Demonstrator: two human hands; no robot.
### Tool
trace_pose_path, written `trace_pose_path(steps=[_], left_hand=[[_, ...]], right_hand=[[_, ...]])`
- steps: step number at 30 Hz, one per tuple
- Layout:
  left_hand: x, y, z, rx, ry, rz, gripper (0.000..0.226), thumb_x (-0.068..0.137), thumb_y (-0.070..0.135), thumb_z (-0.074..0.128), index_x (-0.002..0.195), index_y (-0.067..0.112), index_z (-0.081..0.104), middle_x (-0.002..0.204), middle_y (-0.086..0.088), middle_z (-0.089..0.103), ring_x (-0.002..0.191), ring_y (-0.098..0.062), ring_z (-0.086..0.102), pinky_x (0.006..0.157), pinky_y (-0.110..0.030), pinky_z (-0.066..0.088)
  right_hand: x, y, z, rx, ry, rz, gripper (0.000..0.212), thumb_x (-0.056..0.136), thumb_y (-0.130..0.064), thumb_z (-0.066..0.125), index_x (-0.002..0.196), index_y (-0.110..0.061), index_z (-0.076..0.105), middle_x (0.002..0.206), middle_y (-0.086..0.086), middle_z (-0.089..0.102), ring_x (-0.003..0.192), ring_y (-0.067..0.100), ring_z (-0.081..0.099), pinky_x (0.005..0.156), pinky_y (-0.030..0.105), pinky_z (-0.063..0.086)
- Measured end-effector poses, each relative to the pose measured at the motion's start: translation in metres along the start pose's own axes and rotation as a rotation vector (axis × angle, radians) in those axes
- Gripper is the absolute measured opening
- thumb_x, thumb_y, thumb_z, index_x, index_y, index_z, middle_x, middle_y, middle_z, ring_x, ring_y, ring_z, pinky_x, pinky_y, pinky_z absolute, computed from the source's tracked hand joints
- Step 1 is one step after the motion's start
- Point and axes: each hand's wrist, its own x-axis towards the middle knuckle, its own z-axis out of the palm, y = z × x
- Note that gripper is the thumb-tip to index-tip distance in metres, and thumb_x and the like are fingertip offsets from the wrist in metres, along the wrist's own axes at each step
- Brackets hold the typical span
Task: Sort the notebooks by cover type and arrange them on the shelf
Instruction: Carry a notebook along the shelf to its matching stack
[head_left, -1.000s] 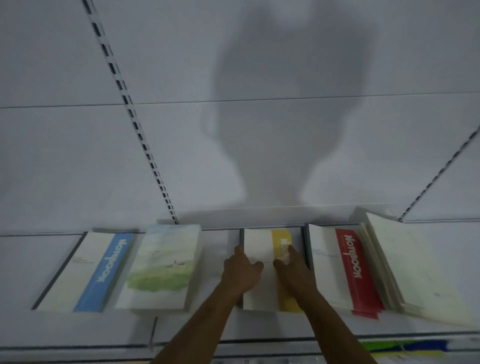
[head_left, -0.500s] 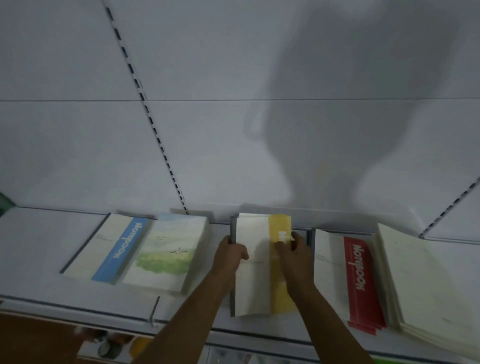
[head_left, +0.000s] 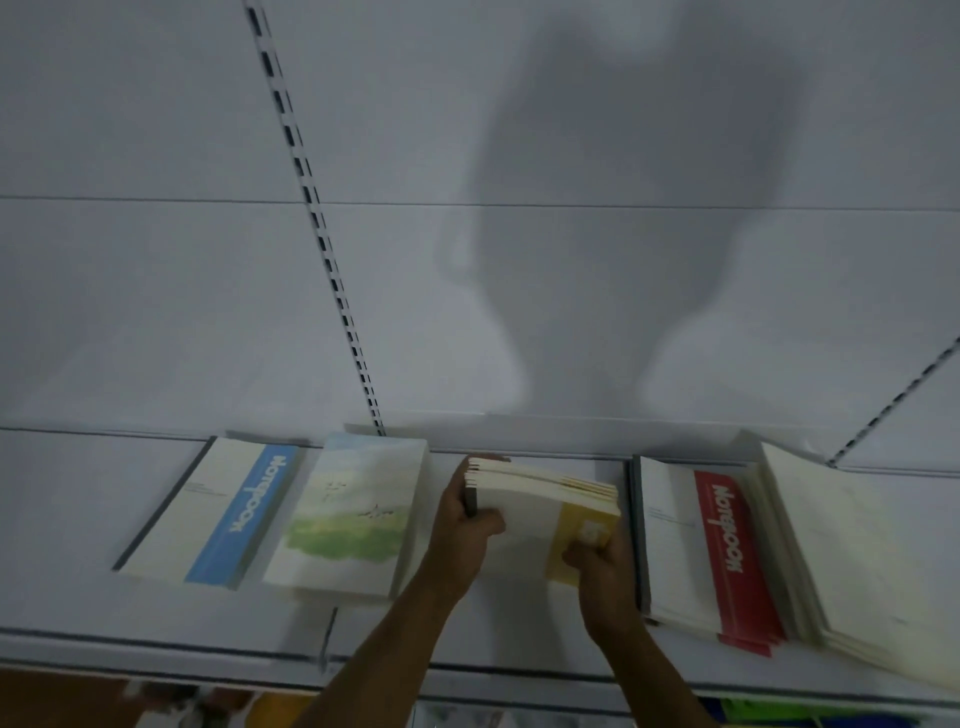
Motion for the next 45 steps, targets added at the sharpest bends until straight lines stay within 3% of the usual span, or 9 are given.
trace_pose_path(steps=[8, 12, 20, 23, 27, 32, 36, 41, 45], left_hand=[[0.013, 0.01, -0.007, 0.036, -0.141, -0.031, 0.062, 0.056, -0.002, 0.055, 0.113, 0.021, 0.057, 0.105, -0.001, 0.066, 0.101, -0.015, 0.061, 0.083, -0.033, 0.051], [0.001, -0.002, -0.005, 0.018, -0.111, -0.098, 0.067, 0.06, 0.001, 0.055, 0.123, 0.024, 0.049, 0.109, 0.005, 0.064, 0.098, -0.005, 0.062, 0.075, -0.019, 0.052], [0.005, -0.005, -0.001, -0.008, -0.009, -0.092, 0.059, 0.055, 0.001, 0.053, 0.107, 0.029, 0.054, 0.098, 0.006, 0.065, 0.091, -0.008, 0.06, 0.066, -0.017, 0.05], [0.003, -0.009, -0.003, 0.056, -0.049, -0.087, 0.063, 0.055, 0.001, 0.053, 0.113, 0.025, 0.05, 0.1, 0.001, 0.062, 0.093, -0.014, 0.059, 0.064, -0.016, 0.051], [0.007, -0.013, 0.001, 0.071, -0.05, -0.085, 0.06, 0.052, 0.001, 0.052, 0.11, 0.015, 0.06, 0.095, 0.001, 0.067, 0.091, -0.01, 0.062, 0.064, -0.016, 0.051], [0.004, -0.021, 0.0, 0.027, -0.035, -0.112, 0.062, 0.055, 0.002, 0.053, 0.116, 0.013, 0.055, 0.099, -0.001, 0.065, 0.095, -0.013, 0.06, 0.066, -0.017, 0.051], [0.008, -0.018, 0.002, 0.044, -0.047, -0.082, 0.059, 0.054, 0.002, 0.053, 0.111, 0.013, 0.06, 0.094, 0.005, 0.068, 0.09, -0.007, 0.063, 0.065, -0.017, 0.051], [0.006, -0.026, -0.002, 0.028, -0.052, -0.122, 0.059, 0.059, 0.005, 0.054, 0.117, 0.015, 0.056, 0.101, -0.002, 0.066, 0.098, -0.016, 0.061, 0.069, -0.018, 0.052], [0.014, -0.022, -0.003, 0.039, -0.069, -0.144, 0.065, 0.056, 0.005, 0.053, 0.118, 0.023, 0.054, 0.107, -0.003, 0.064, 0.101, -0.017, 0.058, 0.068, -0.016, 0.05]], right_hand=[[0.013, -0.017, 0.003, -0.018, 0.052, -0.087, 0.035, 0.069, 0.003, 0.053, 0.093, -0.021, 0.058, 0.09, -0.002, 0.064, 0.08, 0.005, 0.065, 0.06, 0.016, 0.052], [0.004, 0.009, -0.001, -0.03, 0.071, -0.012, 0.041, 0.063, -0.005, 0.05, 0.102, -0.019, 0.058, 0.095, 0.01, 0.063, 0.088, 0.024, 0.063, 0.066, 0.028, 0.052], [0.008, 0.014, 0.0, -0.084, 0.057, -0.025, 0.036, 0.068, -0.007, 0.05, 0.1, -0.022, 0.06, 0.093, 0.0, 0.066, 0.087, 0.018, 0.064, 0.072, 0.032, 0.053], [0.007, 0.022, -0.001, -0.079, 0.086, -0.008, 0.034, 0.068, -0.009, 0.051, 0.1, -0.018, 0.059, 0.096, 0.007, 0.065, 0.089, 0.021, 0.063, 0.071, 0.032, 0.051], [0.011, 0.019, 0.002, -0.1, 0.088, -0.028, 0.022, 0.067, -0.007, 0.048, 0.083, -0.015, 0.059, 0.077, 0.0, 0.064, 0.071, 0.007, 0.062, 0.064, 0.024, 0.05], [0.008, 0.03, -0.002, -0.153, 0.082, -0.039, 0.013, 0.078, -0.015, 0.049, 0.085, -0.013, 0.061, 0.083, 0.01, 0.063, 0.076, 0.022, 0.061, 0.07, 0.038, 0.049], [0.012, 0.026, 0.0, -0.118, 0.115, -0.043, 0.016, 0.073, -0.012, 0.049, 0.085, -0.013, 0.06, 0.083, 0.007, 0.064, 0.076, 0.016, 0.063, 0.066, 0.029, 0.051], [0.011, 0.034, -0.002, -0.146, 0.076, 0.027, 0.019, 0.075, -0.015, 0.05, 0.089, -0.011, 0.062, 0.087, 0.011, 0.065, 0.083, 0.026, 0.063, 0.071, 0.035, 0.051], [0.02, 0.019, 0.0, -0.099, 0.053, 0.08, 0.022, 0.066, -0.005, 0.05, 0.085, -0.012, 0.059, 0.077, 0.0, 0.064, 0.071, 0.007, 0.062, 0.062, 0.021, 0.047]])
